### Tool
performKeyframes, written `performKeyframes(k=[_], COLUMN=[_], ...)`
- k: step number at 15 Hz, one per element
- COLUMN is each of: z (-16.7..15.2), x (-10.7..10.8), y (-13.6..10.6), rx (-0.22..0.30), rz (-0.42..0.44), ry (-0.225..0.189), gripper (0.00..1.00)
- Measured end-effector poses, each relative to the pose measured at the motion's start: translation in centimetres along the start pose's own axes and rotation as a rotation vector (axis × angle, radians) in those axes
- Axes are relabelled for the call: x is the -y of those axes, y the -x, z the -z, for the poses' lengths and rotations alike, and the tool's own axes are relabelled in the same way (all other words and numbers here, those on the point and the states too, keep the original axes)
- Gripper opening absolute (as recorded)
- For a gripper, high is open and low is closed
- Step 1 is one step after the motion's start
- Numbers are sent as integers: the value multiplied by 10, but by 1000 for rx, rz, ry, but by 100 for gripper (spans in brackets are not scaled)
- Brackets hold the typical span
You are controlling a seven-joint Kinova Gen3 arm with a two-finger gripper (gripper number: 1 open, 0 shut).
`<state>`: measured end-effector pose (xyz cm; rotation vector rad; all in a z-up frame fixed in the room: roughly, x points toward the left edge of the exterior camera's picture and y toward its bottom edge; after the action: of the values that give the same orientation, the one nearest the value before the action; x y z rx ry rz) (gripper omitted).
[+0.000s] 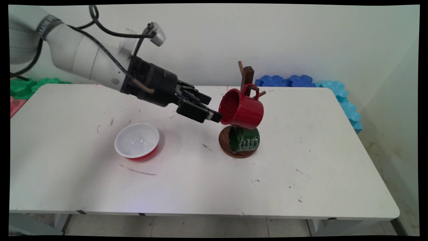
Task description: Pick up the red mug from the rack
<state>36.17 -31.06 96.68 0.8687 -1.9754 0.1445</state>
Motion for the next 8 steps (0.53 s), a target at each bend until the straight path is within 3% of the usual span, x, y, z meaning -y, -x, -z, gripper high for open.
performKeyframes(k=[8], z=[-30], x=[-8], y=[-4], rx=[-15], rz=[37], ry=[-1], gripper=[100])
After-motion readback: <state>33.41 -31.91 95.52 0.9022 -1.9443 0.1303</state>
